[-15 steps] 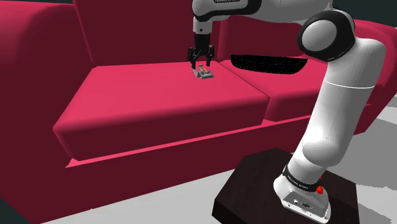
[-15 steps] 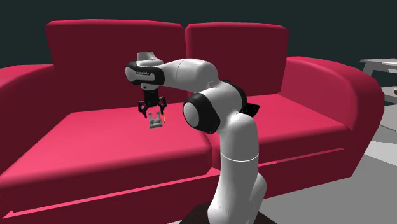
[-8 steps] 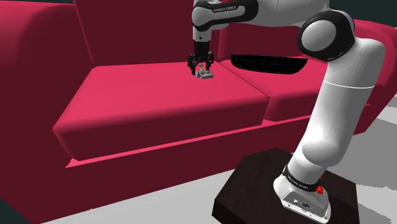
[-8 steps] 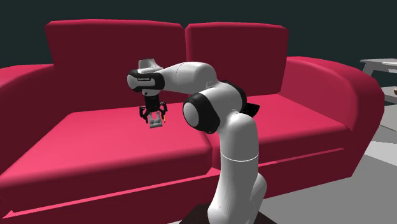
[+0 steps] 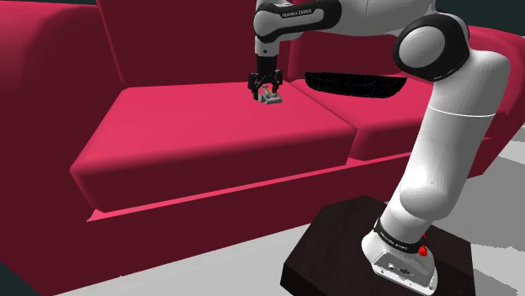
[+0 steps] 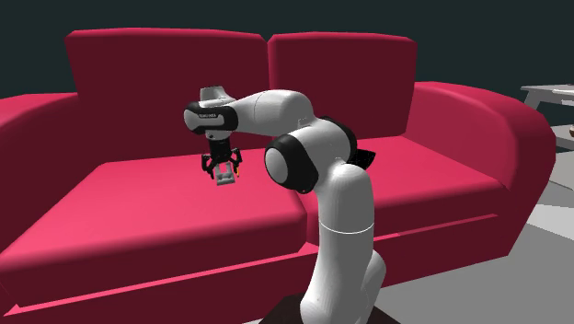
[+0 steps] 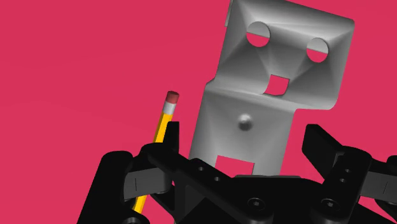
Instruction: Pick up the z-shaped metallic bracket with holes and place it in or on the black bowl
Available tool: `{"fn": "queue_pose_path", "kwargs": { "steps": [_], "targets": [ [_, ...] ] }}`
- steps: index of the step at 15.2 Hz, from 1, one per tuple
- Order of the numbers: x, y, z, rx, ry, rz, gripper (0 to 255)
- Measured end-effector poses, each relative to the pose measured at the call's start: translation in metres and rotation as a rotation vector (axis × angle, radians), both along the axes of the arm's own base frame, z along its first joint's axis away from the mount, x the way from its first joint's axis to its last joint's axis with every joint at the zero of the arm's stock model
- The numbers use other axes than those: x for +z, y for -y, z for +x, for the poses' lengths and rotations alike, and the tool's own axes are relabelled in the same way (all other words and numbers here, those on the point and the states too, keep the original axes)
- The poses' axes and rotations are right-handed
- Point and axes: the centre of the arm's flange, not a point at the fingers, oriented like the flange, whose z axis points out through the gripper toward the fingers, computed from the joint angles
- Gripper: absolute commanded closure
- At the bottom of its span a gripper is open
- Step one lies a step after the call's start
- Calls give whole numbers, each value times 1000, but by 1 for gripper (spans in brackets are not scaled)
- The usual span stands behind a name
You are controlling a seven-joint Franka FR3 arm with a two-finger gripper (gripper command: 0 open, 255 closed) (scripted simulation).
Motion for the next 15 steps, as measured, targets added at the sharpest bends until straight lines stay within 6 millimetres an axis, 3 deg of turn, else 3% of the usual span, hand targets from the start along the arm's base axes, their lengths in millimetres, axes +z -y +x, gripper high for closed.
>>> {"fn": "queue_pose_path", "kwargs": {
  "steps": [10,15],
  "targets": [
    [0,0,0,0,0,0,255],
    [21,0,0,0,0,0,255]
  ]
}}
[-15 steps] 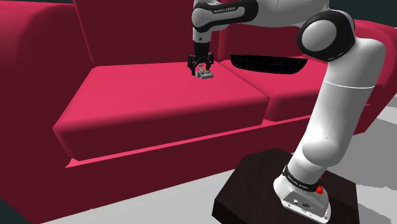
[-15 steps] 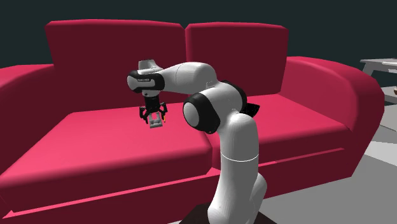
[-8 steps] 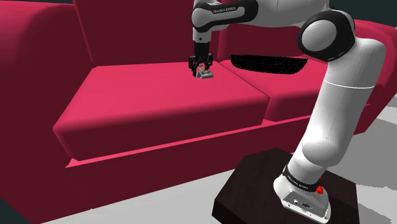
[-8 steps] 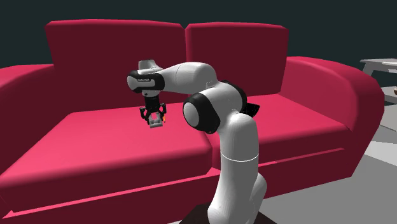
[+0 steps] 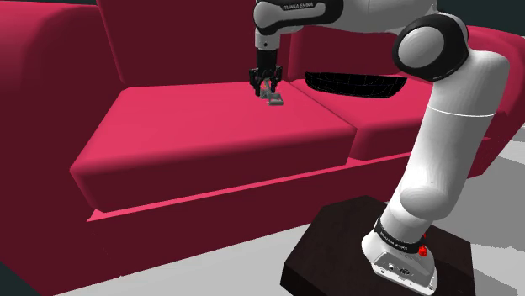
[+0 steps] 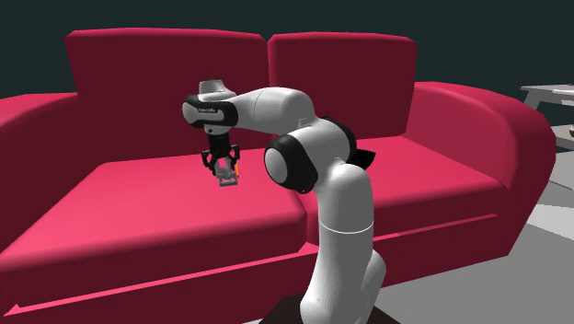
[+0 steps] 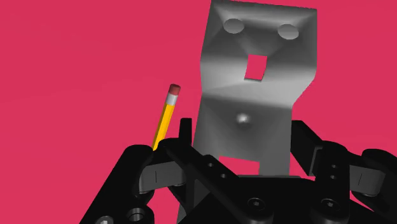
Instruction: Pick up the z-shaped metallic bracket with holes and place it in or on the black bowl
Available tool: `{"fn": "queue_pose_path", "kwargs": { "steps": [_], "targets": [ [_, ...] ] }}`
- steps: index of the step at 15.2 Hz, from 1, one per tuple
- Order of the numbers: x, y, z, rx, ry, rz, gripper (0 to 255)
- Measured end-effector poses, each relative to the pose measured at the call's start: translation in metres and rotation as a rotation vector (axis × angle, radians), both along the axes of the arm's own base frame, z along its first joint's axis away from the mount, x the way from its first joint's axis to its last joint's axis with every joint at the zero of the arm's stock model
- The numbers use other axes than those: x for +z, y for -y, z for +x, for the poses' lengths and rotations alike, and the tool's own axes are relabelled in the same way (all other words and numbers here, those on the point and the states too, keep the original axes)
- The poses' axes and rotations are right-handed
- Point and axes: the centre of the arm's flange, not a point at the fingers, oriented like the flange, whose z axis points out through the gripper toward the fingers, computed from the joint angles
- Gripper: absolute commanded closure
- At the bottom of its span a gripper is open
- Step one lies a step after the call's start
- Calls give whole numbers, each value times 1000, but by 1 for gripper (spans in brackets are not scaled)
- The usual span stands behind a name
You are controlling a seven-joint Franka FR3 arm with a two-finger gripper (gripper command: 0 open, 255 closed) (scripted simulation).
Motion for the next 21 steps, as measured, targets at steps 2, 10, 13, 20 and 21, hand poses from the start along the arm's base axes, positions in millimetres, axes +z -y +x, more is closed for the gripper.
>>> {"fn": "queue_pose_path", "kwargs": {
  "steps": [2,10,13,20,21],
  "targets": [
    [10,0,0,0,0,0,255],
    [52,1,1,0,0,0,255],
    [69,2,1,0,0,0,255],
    [105,0,0,0,0,0,255],
    [111,1,0,0,0,0,255]
  ]
}}
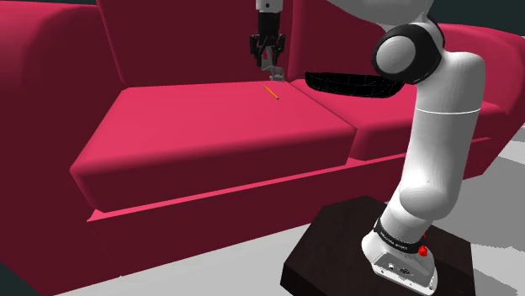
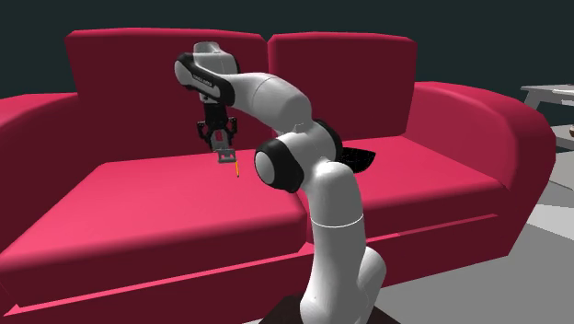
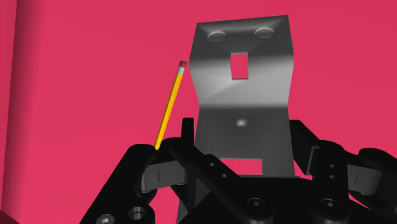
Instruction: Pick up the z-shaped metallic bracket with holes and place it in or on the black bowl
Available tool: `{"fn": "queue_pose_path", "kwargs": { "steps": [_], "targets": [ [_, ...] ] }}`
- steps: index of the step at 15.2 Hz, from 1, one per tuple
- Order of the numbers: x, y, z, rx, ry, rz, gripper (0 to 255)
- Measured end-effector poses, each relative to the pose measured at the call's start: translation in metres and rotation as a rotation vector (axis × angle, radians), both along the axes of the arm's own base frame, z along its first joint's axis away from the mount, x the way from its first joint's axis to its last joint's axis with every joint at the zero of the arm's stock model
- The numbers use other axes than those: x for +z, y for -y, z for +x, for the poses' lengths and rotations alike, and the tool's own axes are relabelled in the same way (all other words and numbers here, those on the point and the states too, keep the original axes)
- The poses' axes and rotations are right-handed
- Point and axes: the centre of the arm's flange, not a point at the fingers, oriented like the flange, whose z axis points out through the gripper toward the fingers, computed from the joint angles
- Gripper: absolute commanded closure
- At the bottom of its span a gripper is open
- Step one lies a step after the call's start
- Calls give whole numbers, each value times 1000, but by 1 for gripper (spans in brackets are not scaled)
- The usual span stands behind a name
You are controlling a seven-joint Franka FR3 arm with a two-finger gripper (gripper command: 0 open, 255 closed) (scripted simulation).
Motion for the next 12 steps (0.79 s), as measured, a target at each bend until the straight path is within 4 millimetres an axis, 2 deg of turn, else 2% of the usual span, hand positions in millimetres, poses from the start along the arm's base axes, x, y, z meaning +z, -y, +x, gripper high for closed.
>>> {"fn": "queue_pose_path", "kwargs": {
  "steps": [7,10,12],
  "targets": [
    [36,-1,0,0,0,0,255],
    [41,22,-14,-1,-1,0,255],
    [39,44,-29,-1,-1,-1,255]
  ]
}}
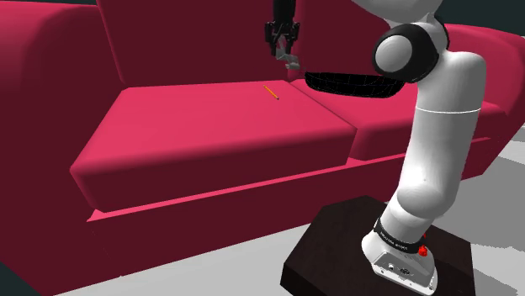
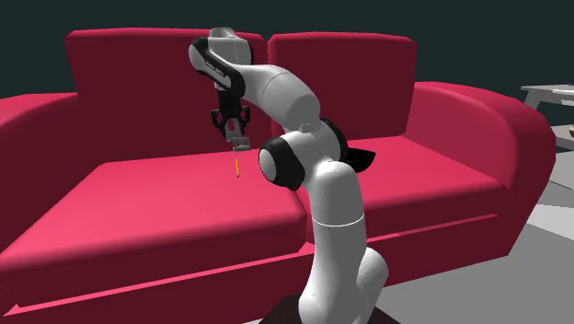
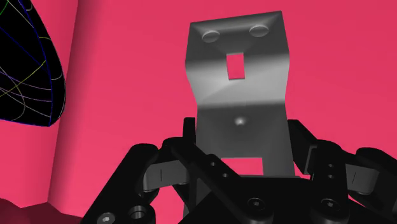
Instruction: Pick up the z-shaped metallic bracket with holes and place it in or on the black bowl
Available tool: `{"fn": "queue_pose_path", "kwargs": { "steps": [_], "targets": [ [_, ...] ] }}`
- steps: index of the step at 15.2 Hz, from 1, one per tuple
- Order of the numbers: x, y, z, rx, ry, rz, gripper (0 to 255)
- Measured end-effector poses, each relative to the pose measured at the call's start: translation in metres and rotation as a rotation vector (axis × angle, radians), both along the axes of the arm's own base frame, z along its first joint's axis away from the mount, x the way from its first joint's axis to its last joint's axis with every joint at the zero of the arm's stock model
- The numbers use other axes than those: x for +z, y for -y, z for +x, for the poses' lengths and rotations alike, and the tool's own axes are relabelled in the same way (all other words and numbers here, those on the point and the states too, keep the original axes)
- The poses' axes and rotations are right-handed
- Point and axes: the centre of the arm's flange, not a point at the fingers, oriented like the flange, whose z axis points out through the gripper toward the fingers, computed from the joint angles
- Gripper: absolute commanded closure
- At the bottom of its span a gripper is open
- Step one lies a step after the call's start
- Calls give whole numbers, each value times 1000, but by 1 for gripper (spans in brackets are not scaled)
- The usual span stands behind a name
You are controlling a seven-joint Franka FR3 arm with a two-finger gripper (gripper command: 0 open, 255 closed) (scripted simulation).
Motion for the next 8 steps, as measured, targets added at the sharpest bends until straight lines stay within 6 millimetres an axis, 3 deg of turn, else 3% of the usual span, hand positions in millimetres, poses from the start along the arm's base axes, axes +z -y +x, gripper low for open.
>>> {"fn": "queue_pose_path", "kwargs": {
  "steps": [8],
  "targets": [
    [-4,83,-66,0,0,0,255]
  ]
}}
